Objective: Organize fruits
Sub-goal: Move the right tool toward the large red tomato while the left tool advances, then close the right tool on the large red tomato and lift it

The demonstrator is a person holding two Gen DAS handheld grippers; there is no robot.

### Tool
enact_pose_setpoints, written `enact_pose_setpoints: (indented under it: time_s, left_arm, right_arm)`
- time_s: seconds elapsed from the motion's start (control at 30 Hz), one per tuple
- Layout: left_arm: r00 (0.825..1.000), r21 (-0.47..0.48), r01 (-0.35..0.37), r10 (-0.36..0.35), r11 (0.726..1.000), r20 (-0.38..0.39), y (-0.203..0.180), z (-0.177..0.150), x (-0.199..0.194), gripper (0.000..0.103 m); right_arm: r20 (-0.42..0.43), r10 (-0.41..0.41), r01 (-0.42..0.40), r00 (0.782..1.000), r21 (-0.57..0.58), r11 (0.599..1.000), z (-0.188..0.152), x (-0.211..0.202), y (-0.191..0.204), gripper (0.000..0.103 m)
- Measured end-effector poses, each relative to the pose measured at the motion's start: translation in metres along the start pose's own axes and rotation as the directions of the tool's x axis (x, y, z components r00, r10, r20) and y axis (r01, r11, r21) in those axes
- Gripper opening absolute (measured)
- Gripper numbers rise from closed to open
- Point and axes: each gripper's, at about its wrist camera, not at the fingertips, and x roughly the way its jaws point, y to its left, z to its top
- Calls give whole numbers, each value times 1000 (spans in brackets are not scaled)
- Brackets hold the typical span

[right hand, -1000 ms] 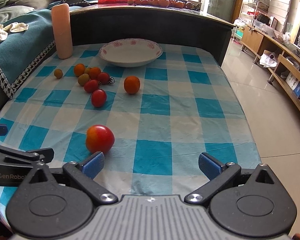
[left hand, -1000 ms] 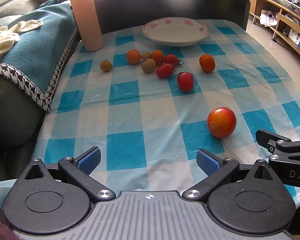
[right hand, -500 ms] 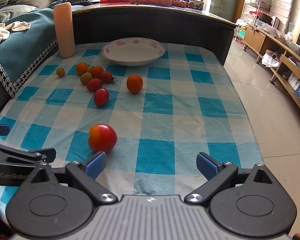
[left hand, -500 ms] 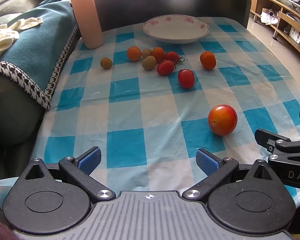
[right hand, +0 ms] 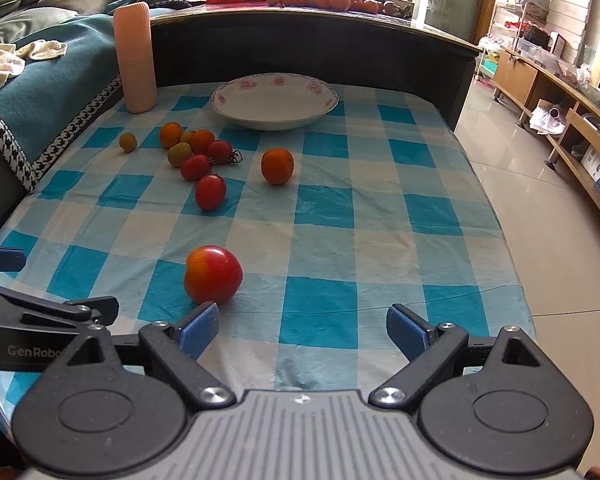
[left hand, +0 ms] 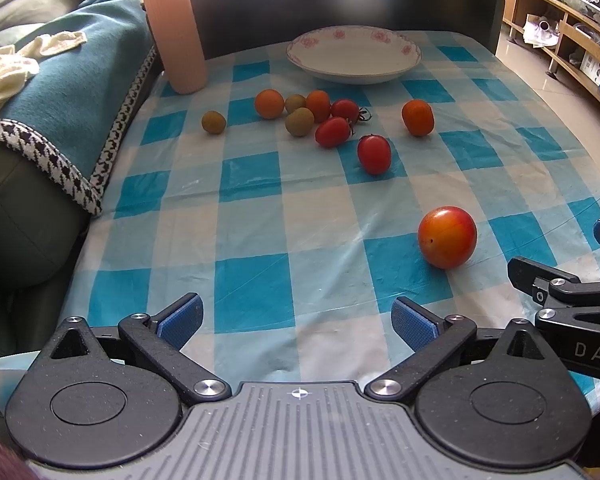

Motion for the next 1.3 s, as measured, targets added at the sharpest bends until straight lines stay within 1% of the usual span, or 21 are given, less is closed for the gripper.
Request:
enact_pose_setpoints:
  time_s: [0.27,0.43,0.67,0.93,1.07,1.3]
  left_arm:
    - [1000,-3,-3,3,1000,-11,1,0,1,101]
    - [1000,-6,-3,3,1000,-10,1,1,2,100]
    - [1000,-1,-10,10,1000,-11,2,2,3,100]
    - [1000,1,-24,24,1000,-7,5,3,5,100]
    - [999,2,-39,39,999,-4,6,5,7,99]
    - [999,-21,-46,46,999,-10,14,9,10,99]
  right_arm:
    - [-8,15,-16,1000,-10,1000,0,1,3,98]
    - [-9,23,-23,1000,-9,1000,1,2,4,97]
    - [2,42,-42,999,-7,999,6,3,6,90]
    - [-7,66,-66,998,-6,998,10,8,9,88]
    - [-11,78,-79,997,-10,997,12,10,12,85]
    - [-10,100,-100,995,-24,995,17,18,18,84]
